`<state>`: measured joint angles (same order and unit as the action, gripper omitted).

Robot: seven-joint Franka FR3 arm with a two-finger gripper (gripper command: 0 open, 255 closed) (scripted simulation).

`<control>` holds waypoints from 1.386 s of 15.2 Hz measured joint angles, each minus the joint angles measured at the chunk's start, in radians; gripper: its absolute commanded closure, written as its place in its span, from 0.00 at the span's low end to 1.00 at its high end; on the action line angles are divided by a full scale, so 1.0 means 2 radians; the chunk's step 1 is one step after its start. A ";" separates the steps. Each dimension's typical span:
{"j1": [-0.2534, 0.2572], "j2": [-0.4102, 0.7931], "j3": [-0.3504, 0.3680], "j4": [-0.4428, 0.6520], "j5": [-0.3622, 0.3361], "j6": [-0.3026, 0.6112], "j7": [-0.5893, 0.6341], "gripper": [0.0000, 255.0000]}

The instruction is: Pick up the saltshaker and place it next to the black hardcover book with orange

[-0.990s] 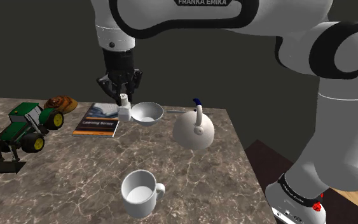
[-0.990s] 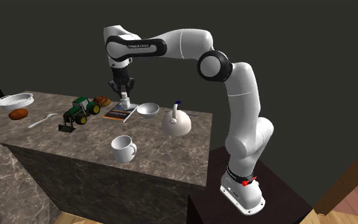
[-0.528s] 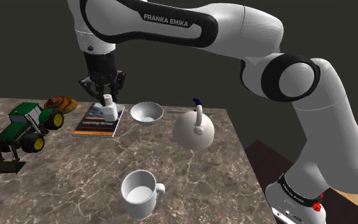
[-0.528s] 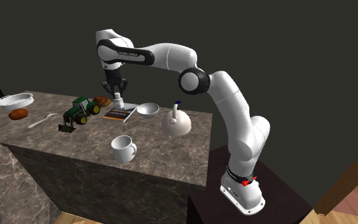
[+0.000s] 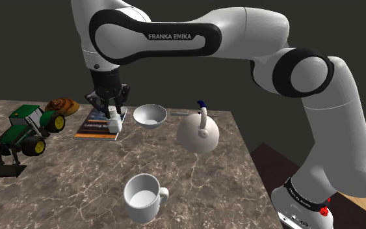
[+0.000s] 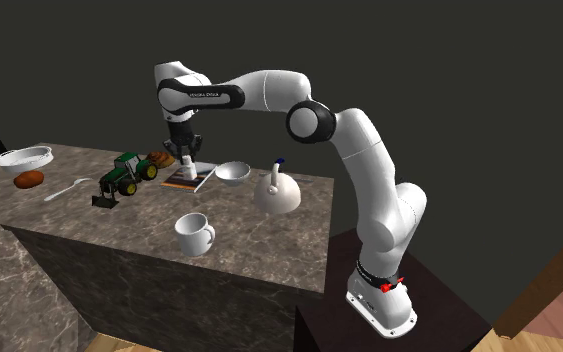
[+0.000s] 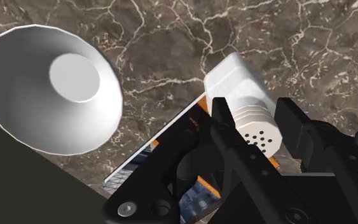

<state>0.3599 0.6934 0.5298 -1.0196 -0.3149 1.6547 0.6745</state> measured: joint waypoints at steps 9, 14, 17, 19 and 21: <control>-0.014 -0.002 -0.001 -0.067 -0.001 0.062 0.006 1.00; -0.020 0.000 -0.002 -0.099 -0.004 0.095 0.010 1.00; -0.021 0.005 -0.004 -0.112 -0.007 0.112 0.012 1.00; -0.021 0.006 -0.004 -0.117 -0.008 0.118 0.013 1.00; -0.022 0.006 -0.004 -0.119 -0.008 0.119 0.013 1.00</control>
<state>0.3164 0.7059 0.5209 -1.2567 -0.3302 1.8931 0.7004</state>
